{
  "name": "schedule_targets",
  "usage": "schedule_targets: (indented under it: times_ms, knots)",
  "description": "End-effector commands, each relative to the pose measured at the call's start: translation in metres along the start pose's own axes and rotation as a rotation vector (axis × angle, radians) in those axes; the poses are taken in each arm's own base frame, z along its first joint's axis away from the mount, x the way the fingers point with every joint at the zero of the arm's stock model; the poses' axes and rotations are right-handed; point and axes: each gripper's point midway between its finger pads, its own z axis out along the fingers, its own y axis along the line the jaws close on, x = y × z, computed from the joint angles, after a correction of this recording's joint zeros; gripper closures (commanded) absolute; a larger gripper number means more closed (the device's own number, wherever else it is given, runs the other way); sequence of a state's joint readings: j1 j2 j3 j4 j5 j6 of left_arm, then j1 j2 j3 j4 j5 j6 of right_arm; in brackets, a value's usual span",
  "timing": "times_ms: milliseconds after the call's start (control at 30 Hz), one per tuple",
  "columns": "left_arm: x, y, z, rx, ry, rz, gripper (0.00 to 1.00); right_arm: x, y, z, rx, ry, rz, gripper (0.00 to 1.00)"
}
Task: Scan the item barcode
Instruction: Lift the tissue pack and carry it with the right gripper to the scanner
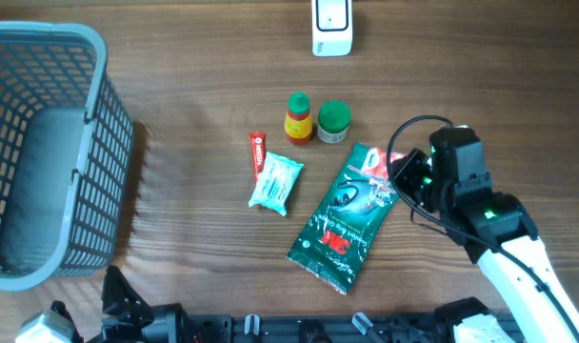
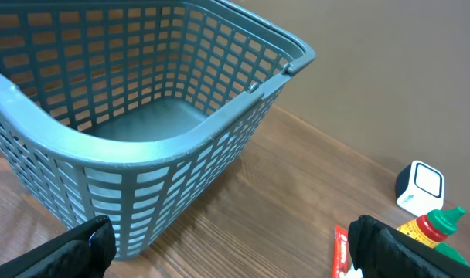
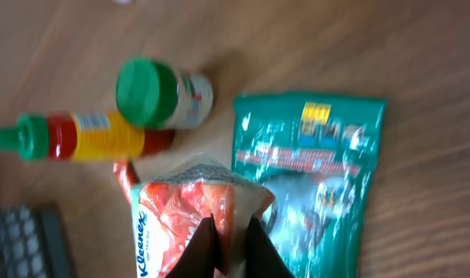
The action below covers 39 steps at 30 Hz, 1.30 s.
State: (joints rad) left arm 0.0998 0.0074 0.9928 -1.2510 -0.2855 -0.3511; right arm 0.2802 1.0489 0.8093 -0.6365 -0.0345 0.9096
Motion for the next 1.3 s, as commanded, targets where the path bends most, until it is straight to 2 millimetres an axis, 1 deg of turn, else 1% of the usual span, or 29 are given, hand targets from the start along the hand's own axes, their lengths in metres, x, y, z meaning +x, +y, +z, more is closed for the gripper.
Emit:
schedule_targets:
  times_ms: [0,100,200,267,300,367,400,500,600,700,767,867,933,1000,1067,1167,1267]
  knots:
    - [-0.001,-0.002,-0.001,0.013,-0.002,-0.006,0.00,-0.040,-0.013,-0.009,0.097,-0.216,-0.014,0.96]
    - [-0.001,-0.002,-0.001,0.014,-0.002,-0.006,0.00,-0.055,-0.014,-0.013,0.115,-0.296,-0.008,0.96]
    - [-0.001,-0.002,-0.001,0.013,-0.002,-0.006,0.00,-0.065,-0.009,-0.010,0.109,-0.341,-0.006,0.96]
    - [-0.001,-0.002,-0.001,0.013,-0.002,-0.006,0.00,-0.073,0.001,0.000,0.096,-0.358,-0.081,0.96]
    - [-0.001,-0.002,-0.001,0.013,-0.002,-0.006,0.00,-0.077,0.005,0.008,0.095,-0.365,-0.130,0.96]
    - [-0.001,-0.002,-0.001,0.013,-0.002,-0.006,0.00,-0.083,0.013,0.024,0.087,-0.379,-0.172,0.96]
    - [-0.001,-0.002,-0.001,0.013,-0.002,-0.006,0.00,-0.088,0.019,0.032,0.073,-0.391,-0.202,0.96]
    - [-0.001,-0.002,-0.001,0.014,-0.002,-0.006,0.00,-0.109,0.047,0.056,0.012,-0.481,-0.350,0.96]
    - [-0.001,-0.002,-0.001,0.013,-0.002,-0.006,0.00,-0.129,0.073,0.067,-0.052,-0.597,-0.443,0.95]
    - [-0.001,-0.002,-0.001,0.013,-0.002,-0.006,0.00,-0.145,0.092,0.082,-0.121,-0.714,-0.475,0.95]
    - [-0.001,-0.002,-0.001,0.013,-0.002,-0.006,0.00,-0.152,0.101,0.092,-0.159,-0.784,-0.494,0.95]
    - [-0.001,-0.002,-0.001,0.013,-0.002,-0.006,0.00,-0.157,0.121,0.100,-0.271,-0.878,-0.533,0.95]
    - [-0.001,-0.002,-0.001,0.013,-0.002,-0.006,0.00,-0.156,0.141,0.112,-0.365,-0.881,-0.605,0.95]
    - [-0.001,-0.002,-0.001,0.013,-0.002,-0.006,0.00,-0.161,0.155,0.131,-0.393,-0.872,-0.648,0.96]
    - [-0.001,-0.002,-0.001,0.013,-0.002,-0.006,0.00,-0.168,0.174,0.153,-0.415,-0.864,-0.720,0.96]
    - [-0.001,-0.002,-0.001,0.013,-0.002,-0.006,0.00,-0.177,0.199,0.169,-0.477,-0.878,-0.748,0.96]
    - [-0.001,-0.002,-0.001,0.013,-0.002,-0.006,0.00,-0.186,0.208,0.192,-0.470,-0.863,-0.750,0.96]
